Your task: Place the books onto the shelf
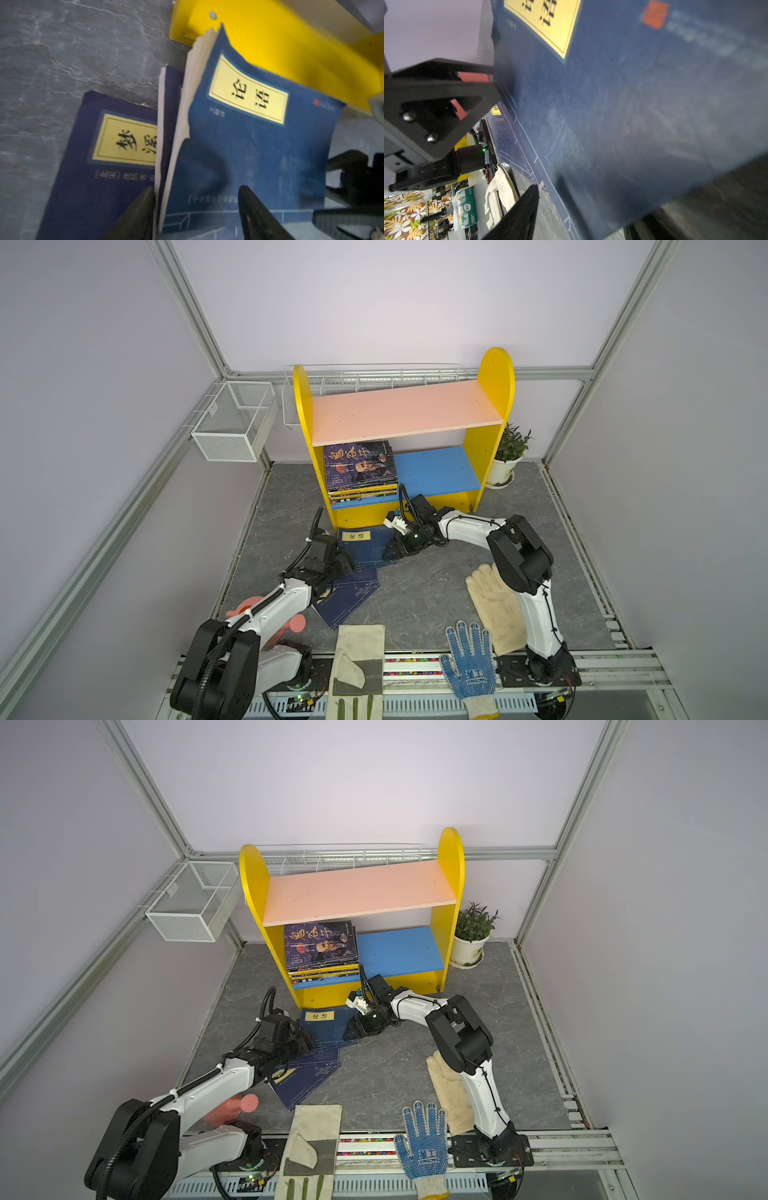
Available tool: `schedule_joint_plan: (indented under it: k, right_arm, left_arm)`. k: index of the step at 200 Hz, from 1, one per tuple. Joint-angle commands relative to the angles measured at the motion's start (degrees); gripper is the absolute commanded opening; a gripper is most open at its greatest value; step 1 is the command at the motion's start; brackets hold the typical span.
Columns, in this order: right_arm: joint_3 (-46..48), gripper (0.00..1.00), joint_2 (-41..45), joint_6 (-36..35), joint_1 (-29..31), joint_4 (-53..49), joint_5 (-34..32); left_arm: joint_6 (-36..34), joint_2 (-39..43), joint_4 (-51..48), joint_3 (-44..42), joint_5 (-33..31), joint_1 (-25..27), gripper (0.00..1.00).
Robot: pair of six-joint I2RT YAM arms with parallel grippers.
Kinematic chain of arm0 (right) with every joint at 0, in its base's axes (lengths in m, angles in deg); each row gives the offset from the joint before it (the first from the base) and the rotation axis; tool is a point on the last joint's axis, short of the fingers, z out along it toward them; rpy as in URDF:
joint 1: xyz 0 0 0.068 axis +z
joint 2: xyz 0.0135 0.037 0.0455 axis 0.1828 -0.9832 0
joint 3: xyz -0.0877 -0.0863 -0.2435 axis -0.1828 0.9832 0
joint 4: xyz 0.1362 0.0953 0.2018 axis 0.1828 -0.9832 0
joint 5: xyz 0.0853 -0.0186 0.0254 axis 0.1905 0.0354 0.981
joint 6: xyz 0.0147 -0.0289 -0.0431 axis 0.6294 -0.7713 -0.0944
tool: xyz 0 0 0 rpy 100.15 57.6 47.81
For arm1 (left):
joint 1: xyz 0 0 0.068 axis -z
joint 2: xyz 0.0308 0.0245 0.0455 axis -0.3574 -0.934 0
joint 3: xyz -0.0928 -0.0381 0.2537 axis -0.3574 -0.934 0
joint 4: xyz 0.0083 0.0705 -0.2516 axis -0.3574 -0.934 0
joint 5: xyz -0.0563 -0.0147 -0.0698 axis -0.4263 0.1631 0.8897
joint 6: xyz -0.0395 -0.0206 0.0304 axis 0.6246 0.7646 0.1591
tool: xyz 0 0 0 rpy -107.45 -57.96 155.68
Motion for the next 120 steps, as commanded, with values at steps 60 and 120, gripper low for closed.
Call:
schedule_joint_plan:
  k: [60, 120]
  right_arm:
    - [4.0, 0.63, 4.8, 3.5, -1.8, 3.5, -5.5]
    - [4.3, 0.62, 3.9, 3.4, -1.9, 2.5, -8.4]
  left_arm:
    - [-1.0, 8.3, -3.4, -4.4, 2.9, 1.4, 0.6]
    - [-1.0, 9.1, -1.2, -5.1, 4.1, 1.4, 0.6]
